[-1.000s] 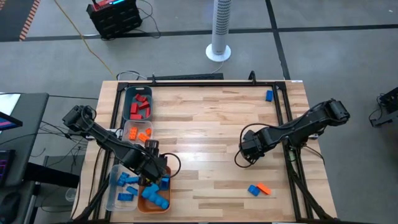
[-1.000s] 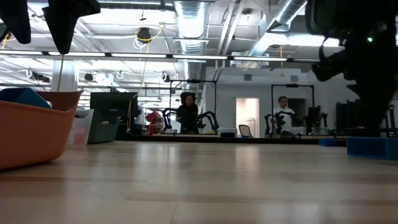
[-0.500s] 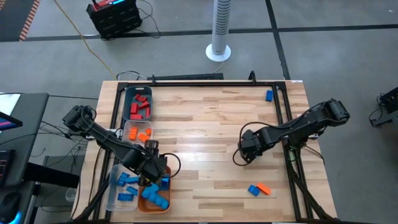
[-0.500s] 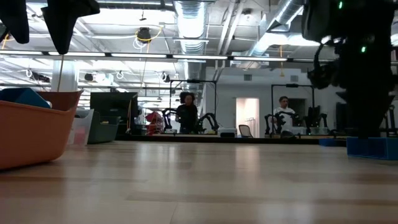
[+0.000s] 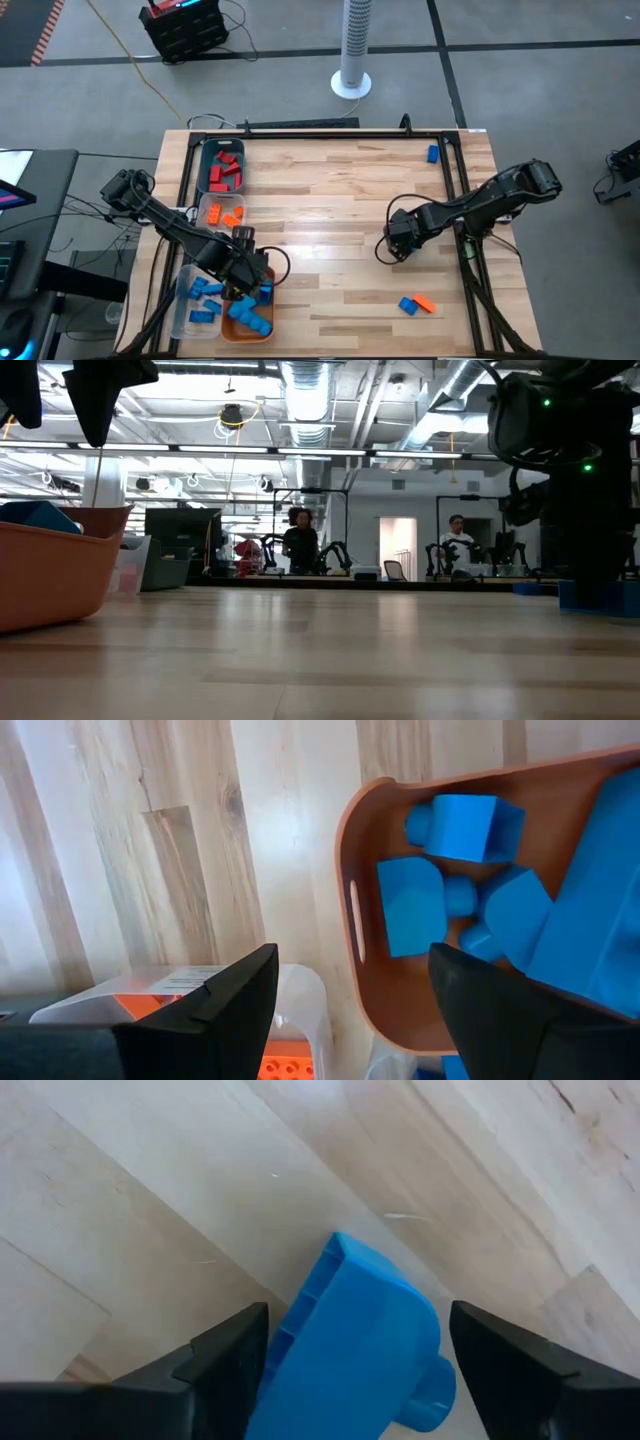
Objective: Sort blocks
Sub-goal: Put the light blue game piece into the orange bin
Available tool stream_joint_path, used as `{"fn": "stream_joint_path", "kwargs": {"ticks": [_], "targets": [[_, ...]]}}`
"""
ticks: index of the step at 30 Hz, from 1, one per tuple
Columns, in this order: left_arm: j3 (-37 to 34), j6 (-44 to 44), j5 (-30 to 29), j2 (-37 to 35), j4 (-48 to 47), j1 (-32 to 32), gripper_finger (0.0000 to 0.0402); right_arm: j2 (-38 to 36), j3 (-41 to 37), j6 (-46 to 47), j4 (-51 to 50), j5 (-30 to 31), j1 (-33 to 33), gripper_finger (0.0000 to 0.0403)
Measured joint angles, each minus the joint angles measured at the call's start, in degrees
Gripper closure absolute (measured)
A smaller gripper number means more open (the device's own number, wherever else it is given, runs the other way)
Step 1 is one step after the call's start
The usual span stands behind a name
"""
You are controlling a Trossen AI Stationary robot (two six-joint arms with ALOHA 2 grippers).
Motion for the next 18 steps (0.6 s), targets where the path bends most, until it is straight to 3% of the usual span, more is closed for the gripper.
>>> {"fn": "stream_joint_path", "kwargs": {"ticks": [7, 15, 18], "targets": [[0.00, 1.27, -0.03, 0.00, 1.33, 0.00, 0.0150, 0.00, 0.02, -1.75, 0.14, 0.05, 0.00, 0.0155], [0.00, 3.63, -1.52, 0.00, 3.17, 0.00, 0.0150, -0.15, 0.15, -6.72, 4.81, 0.61, 0.00, 0.0255], [0.00, 3.63, -1.55, 0.00, 3.15, 0.02, 0.0150, -0.17, 0.35, -8.11, 6.71, 0.89, 0.00, 0.0269]]}}
